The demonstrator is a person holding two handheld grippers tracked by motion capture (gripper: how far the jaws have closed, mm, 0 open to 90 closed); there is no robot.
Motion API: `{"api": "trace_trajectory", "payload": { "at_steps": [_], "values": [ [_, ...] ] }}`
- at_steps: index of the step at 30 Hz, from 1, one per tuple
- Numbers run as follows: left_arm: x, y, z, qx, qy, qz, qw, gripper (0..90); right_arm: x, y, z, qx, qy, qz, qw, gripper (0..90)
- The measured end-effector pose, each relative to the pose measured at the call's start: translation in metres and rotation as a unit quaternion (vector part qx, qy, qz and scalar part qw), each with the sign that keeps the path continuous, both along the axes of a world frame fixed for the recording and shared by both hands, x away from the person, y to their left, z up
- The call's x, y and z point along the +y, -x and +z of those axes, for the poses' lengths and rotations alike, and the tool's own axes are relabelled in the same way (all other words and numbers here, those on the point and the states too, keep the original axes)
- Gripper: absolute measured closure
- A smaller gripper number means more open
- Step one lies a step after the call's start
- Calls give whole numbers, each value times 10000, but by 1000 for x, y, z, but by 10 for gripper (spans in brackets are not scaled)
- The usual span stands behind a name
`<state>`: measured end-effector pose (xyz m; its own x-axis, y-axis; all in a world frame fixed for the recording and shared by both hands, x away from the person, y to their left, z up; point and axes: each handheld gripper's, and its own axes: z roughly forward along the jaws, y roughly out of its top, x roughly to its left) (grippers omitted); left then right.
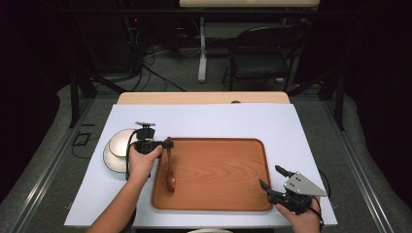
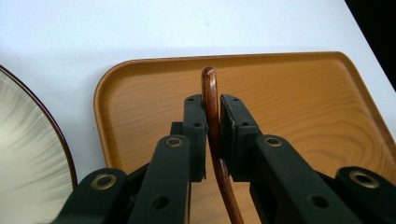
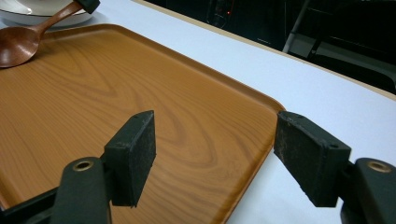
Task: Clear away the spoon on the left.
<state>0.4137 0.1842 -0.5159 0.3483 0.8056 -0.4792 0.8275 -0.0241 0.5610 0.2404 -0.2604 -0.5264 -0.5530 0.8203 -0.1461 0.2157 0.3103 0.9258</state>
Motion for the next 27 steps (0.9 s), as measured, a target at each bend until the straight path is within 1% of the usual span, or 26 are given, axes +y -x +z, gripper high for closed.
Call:
{"api": "trace_trajectory", "payload": {
  "at_steps": [1, 3, 5, 6, 8, 9, 16, 18, 19, 21, 22, 24, 26, 27],
  "values": [
    [-1, -1, -4, 21, 9, 95, 10000, 811, 0, 0, 0, -5, -8, -3, 10000, 293],
    [-2, -2, -5, 48, 3, 110, 9999, 810, 0, 0, 0, -8, -13, -8, 10000, 293],
    [-4, -3, -10, 108, -5, 212, 9997, 807, 0, 0, 0, -18, -13, -15, 10000, 293],
    [-4, -3, -10, 108, -5, 212, 9997, 806, 0, 0, 0, -18, -13, -15, 10000, 293],
    [-5, -4, -13, 116, -75, 242, 9996, 805, -1, 0, 0, -27, -11, -13, 10000, 293],
    [-7, -5, -15, 116, -55, 306, 9994, 805, -1, 0, 0, -23, -16, -15, 10000, 293],
    [-8, -5, -20, 120, -114, 359, 9992, 801, -1, 0, 0, -1, -22, -15, 10000, 293],
    [-9, -5, -22, 142, -76, 396, 9991, 798, -1, 0, 0, -11, -22, -4, 10000, 293],
    [-10, -5, -23, 125, -125, 391, 9991, 792, -1, 0, 0, -11, -30, 2, 10000, 294],
    [-9, -5, -23, 127, -154, 372, 9991, 787, -1, -1, 0, -16, -31, 9, 10000, 294],
    [-10, -5, -23, 142, -144, 407, 9990, 782, -1, -1, 0, -16, -26, 15, 10000, 294],
    [-11, -5, -25, 131, -210, 370, 9990, 776, -1, -1, 0, -14, -31, 14, 10000, 294],
    [-12, -5, -26, 143, -223, 385, 9989, 759, -1, -1, 0, -16, -38, 17, 10000, 294],
    [-12, -6, -27, 141, -316, 392, 9986, 758, -1, -1, 0, -13, -56, 7, 10000, 294]
  ]
}}
